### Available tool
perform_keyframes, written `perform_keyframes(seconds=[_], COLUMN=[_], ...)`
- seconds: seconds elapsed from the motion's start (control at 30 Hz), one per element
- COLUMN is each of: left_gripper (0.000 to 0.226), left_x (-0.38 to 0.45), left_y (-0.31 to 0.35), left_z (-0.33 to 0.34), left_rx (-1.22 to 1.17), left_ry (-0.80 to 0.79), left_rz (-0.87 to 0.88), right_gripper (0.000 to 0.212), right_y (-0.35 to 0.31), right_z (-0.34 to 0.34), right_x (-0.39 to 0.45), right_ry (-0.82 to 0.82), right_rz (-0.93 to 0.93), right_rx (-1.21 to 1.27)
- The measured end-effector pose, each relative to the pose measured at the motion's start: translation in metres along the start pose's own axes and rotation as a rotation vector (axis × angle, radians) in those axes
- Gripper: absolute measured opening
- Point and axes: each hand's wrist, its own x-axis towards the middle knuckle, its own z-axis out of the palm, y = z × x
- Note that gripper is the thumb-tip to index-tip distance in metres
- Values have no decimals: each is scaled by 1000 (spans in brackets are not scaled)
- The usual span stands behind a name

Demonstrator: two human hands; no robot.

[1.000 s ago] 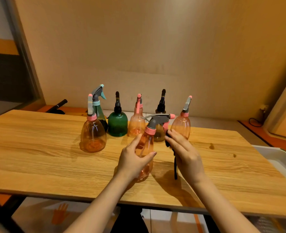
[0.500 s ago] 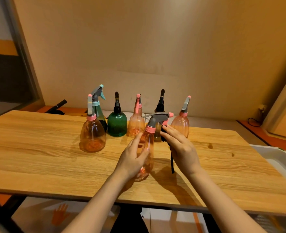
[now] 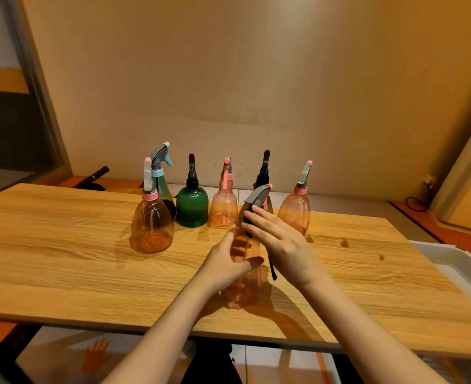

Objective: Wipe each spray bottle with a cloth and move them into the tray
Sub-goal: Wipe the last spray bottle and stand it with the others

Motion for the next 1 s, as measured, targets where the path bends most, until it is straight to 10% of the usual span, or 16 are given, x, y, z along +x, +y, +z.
perform_keyframes(seconds=[0.5, 0.67, 1.0], left_gripper=[76, 60, 67], left_x=[1, -1, -5], left_y=[-3, -6, -13], left_z=[7, 7, 8], left_rx=[-81, -97, -203], left_ry=[2, 14, 41], left_rz=[-22, -16, 7], right_gripper=[34, 60, 73], right_y=[12, 19, 2], right_z=[-16, 2, 19], right_x=[1, 1, -28], right_ry=[154, -104, 64], right_rz=[41, 2, 386], right_rx=[-3, -104, 312])
